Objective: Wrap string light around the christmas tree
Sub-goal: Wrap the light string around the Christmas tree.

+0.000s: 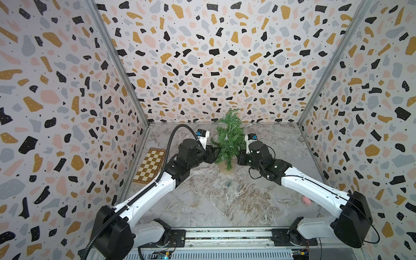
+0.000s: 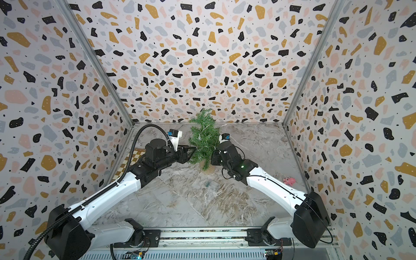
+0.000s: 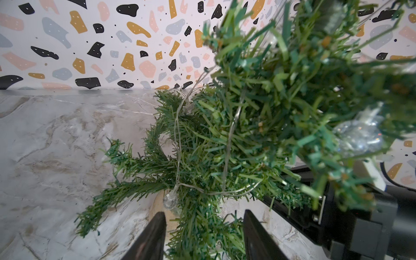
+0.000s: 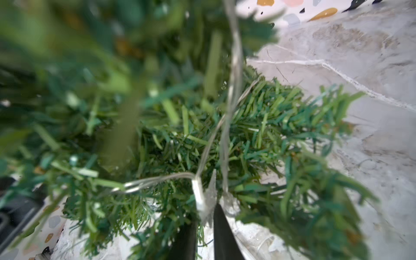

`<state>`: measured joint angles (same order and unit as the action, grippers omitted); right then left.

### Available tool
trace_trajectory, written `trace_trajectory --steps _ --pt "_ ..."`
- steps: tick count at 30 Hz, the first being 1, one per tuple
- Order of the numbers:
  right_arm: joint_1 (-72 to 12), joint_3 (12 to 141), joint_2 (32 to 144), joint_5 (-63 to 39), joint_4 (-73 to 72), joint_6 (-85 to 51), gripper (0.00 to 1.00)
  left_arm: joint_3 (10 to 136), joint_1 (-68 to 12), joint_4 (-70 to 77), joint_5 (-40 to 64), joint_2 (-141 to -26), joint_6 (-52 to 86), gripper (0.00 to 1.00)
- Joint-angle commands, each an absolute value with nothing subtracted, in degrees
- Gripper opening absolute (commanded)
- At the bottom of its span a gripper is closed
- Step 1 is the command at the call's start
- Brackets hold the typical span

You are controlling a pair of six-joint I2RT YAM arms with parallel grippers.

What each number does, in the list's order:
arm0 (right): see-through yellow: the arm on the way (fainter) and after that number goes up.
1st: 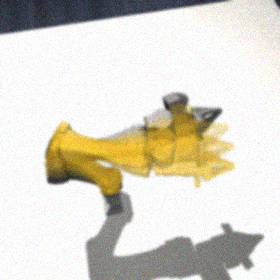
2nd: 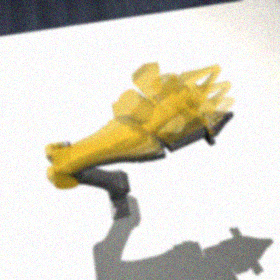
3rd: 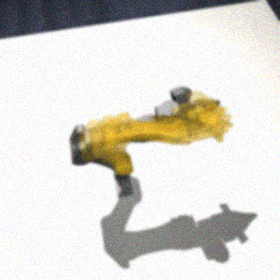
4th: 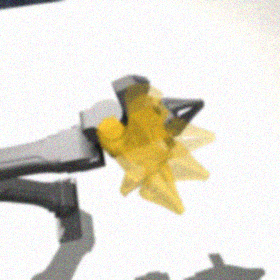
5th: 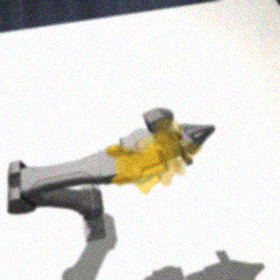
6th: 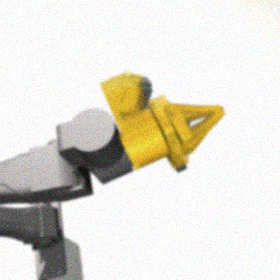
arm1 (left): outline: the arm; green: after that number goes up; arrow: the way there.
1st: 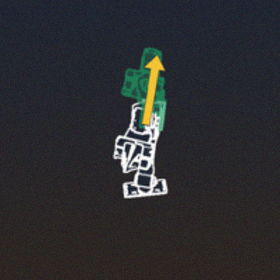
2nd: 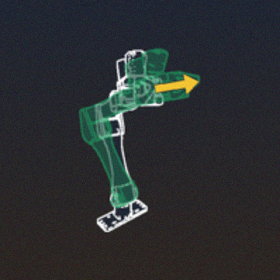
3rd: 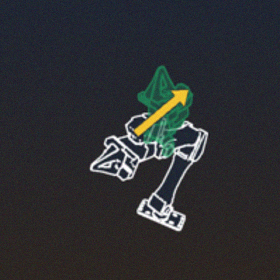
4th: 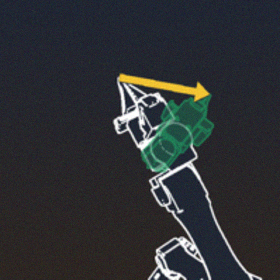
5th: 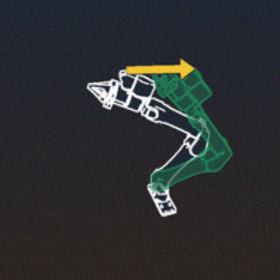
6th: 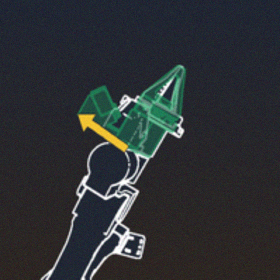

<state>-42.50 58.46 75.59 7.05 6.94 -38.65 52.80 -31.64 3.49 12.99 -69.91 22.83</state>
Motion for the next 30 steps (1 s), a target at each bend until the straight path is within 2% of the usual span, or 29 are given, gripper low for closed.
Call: trace_trajectory --steps 1,9,14,22,30 --pt "-42.4 56.5 72.1 6.9 7.1 -37.9 0.13 52.1 -31.9 5.1 13.4 -68.5 21.5 0.54" --pt "-39.2 51.9 69.9 1.8 8.5 -36.9 0.08 52.1 -31.9 5.8 13.8 -69.6 22.1 0.53" --pt "-38.1 49.8 68.4 -1.3 8.1 -35.2 0.10 51.7 -31.9 4.4 13.5 -68.4 21.2 0.53" --pt "-38.1 46.5 62.9 -4.4 10.5 -29.9 0.26 48.7 -31.9 1.0 11.2 -64.9 20.0 0.53" --pt "-37.9 40.5 60.9 -5.5 16.1 -27.0 0.44 44.5 -31.7 -5.0 3.5 -57.5 17.8 0.54"
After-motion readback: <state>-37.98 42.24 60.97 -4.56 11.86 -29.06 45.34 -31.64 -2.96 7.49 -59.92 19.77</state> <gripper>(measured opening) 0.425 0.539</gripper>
